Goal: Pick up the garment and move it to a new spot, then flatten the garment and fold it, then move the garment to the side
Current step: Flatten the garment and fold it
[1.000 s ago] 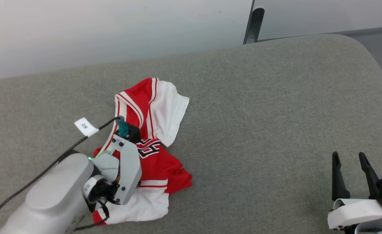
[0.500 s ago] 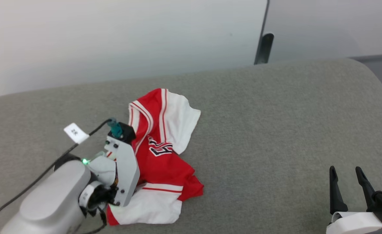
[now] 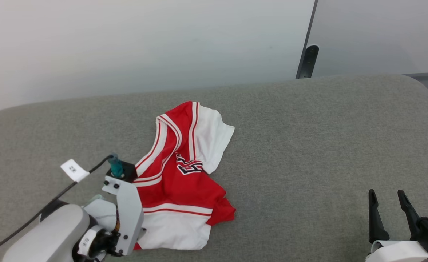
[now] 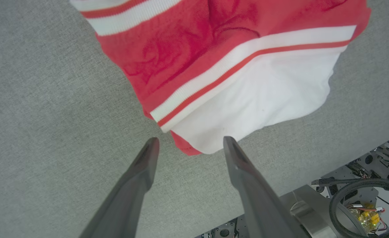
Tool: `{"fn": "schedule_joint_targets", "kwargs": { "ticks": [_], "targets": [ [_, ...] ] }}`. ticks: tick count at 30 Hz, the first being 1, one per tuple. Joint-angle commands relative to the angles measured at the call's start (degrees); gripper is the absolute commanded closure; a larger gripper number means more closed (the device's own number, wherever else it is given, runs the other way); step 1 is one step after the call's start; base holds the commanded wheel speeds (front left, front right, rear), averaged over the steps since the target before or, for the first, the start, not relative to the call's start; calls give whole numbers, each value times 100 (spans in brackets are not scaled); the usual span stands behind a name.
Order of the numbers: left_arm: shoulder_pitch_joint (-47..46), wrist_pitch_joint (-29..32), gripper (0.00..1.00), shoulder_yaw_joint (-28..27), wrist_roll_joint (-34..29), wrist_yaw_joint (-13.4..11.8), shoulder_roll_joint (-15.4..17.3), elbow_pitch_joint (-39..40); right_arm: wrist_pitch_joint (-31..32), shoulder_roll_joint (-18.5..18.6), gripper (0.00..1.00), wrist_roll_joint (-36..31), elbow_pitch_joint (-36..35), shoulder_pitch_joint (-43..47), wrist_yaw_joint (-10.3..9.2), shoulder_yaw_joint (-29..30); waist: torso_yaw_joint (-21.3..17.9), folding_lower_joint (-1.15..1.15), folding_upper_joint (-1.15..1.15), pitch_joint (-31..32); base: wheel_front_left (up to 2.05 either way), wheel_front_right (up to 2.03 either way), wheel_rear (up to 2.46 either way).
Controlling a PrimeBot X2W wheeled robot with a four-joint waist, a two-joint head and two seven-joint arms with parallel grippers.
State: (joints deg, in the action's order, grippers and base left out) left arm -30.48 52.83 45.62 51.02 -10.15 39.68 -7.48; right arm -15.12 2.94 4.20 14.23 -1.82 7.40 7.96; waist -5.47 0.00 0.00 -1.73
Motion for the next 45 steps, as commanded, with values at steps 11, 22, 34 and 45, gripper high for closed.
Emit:
{"fn": "schedule_joint_targets", "kwargs": {
  "ticks": [11,22,34,45],
  "targets": [
    [100,-114,64,-95,173,-61,-169,-235,-5,-10,0,62,-57,-79,18,18,-104,0,0,-142,0,0,0],
    [-69,-26,100,-65,268,87,-256,-338,-5,-10,0,64,-97,-105,18,54,-77,0,0,-223,0,0,0],
    [-505,717,100,17,-81,320,814,343,-5,-9,0,71,-63,-111,18,58,3,0,0,-216,0,0,0],
    [-547,498,100,110,-370,819,1308,-237,-5,-11,0,74,-39,-166,18,35,-45,0,0,-316,0,0,0]
  ]
}}
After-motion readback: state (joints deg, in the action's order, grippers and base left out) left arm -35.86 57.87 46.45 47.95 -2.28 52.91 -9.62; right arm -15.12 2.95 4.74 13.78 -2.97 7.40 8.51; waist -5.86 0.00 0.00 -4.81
